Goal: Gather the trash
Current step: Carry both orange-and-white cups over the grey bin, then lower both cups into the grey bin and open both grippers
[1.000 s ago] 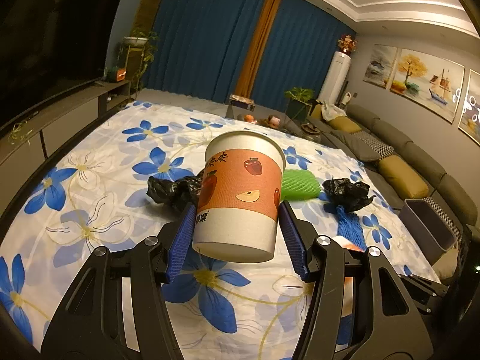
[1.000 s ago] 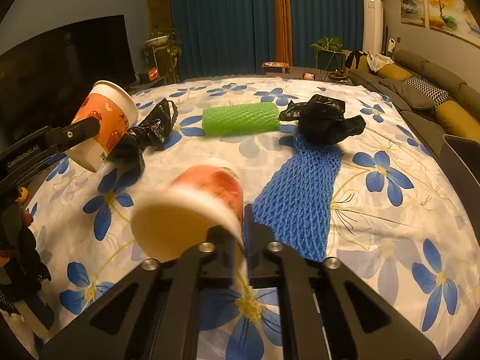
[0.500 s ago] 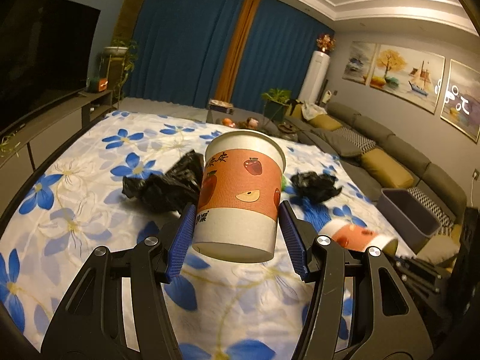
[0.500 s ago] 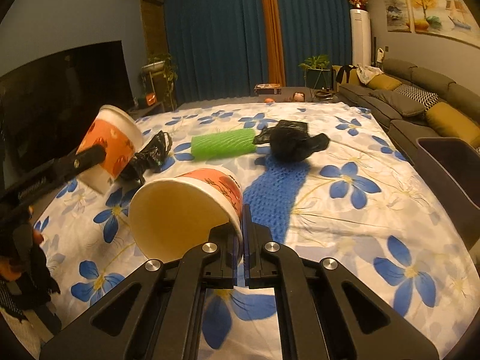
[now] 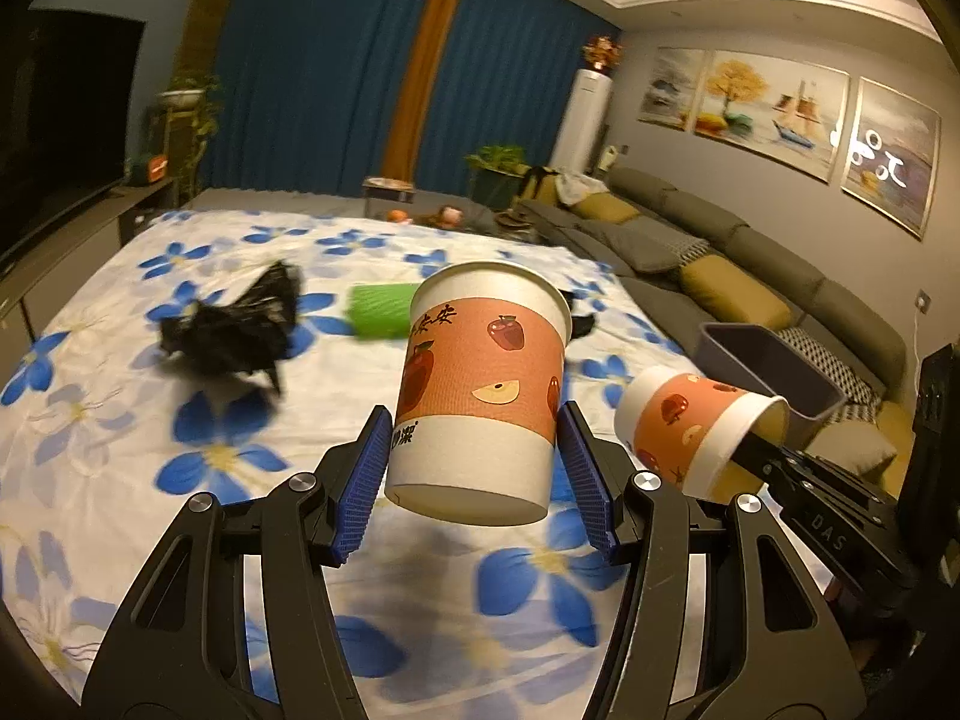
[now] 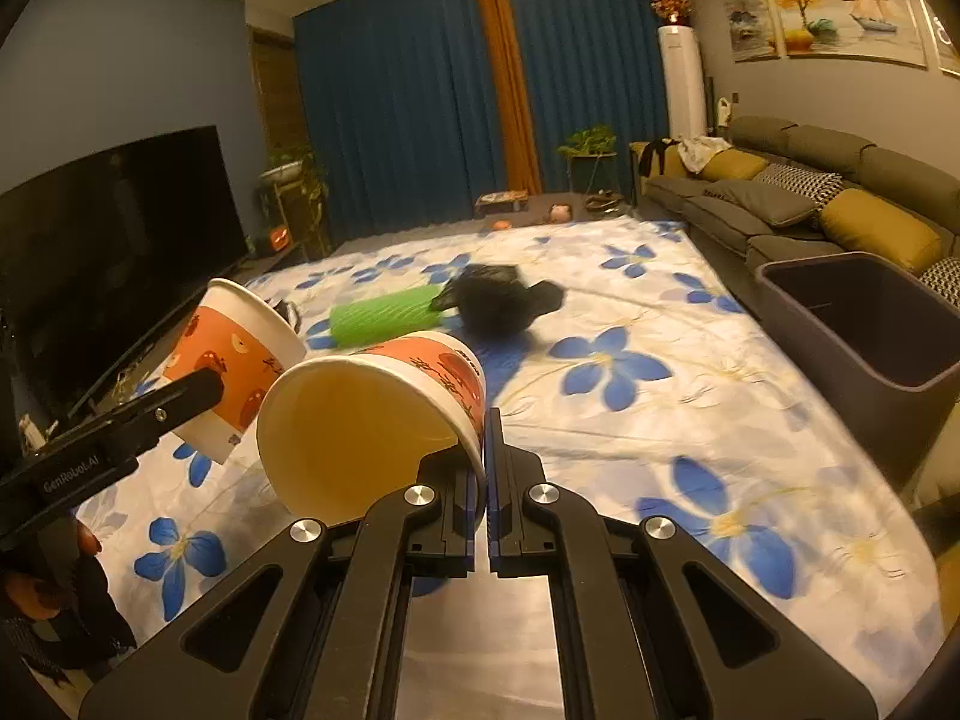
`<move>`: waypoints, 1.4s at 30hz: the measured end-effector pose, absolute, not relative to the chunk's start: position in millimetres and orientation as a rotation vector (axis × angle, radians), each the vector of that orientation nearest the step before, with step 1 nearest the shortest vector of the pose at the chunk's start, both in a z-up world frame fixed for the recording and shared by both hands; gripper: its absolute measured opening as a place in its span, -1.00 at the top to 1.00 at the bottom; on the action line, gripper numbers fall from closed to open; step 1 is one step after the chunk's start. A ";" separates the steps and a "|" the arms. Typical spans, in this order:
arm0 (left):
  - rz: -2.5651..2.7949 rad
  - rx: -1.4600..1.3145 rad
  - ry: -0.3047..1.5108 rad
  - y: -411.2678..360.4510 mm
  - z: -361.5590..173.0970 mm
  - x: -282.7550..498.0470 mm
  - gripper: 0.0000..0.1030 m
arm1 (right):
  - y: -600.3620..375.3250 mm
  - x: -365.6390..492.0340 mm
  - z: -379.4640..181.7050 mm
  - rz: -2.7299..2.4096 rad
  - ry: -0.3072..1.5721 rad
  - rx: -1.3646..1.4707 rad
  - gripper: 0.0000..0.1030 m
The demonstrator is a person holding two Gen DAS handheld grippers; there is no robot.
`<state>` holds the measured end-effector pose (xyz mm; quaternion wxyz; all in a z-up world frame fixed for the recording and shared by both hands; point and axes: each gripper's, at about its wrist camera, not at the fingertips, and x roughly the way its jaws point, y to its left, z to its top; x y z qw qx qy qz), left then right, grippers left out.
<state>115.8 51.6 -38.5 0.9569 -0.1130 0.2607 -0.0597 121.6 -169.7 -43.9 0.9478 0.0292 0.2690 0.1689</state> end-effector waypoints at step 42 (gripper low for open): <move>-0.572 -0.059 0.545 -270.2 -12.9 266.1 -0.08 | -435.5 192.7 -19.1 -0.197 0.445 0.198 0.92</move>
